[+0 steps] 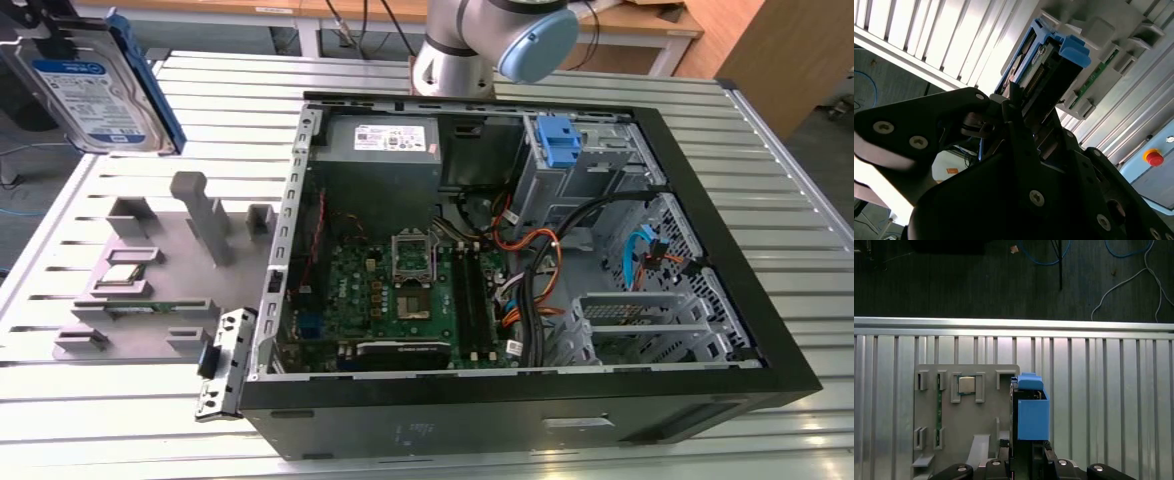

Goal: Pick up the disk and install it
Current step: 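Pick up the disk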

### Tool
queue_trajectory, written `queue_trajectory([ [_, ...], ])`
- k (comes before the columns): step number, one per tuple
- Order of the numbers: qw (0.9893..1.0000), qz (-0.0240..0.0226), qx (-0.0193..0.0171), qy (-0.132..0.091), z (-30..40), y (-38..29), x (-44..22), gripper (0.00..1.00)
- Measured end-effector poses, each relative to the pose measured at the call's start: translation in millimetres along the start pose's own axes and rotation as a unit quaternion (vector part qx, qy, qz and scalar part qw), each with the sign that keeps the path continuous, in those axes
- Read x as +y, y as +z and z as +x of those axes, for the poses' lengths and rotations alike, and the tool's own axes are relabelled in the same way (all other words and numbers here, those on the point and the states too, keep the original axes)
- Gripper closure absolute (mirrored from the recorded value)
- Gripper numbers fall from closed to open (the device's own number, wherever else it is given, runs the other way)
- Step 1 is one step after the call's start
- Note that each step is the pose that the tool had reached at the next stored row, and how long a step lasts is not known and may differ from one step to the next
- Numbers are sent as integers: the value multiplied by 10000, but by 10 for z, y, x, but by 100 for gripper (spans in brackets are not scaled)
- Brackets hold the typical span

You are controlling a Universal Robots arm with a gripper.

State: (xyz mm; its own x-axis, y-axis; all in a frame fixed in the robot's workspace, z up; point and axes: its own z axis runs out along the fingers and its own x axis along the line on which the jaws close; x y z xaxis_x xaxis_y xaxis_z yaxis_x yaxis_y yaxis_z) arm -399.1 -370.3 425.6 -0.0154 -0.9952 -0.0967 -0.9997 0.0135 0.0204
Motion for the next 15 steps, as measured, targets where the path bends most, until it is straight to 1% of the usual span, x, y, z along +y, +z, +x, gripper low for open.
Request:
queue_trajectory([
  [9, 10000, 7, 0, -1, -3, -22, 11, 65],
  [15, 10000, 14, 0, -2, -7, -50, 20, 65],
])
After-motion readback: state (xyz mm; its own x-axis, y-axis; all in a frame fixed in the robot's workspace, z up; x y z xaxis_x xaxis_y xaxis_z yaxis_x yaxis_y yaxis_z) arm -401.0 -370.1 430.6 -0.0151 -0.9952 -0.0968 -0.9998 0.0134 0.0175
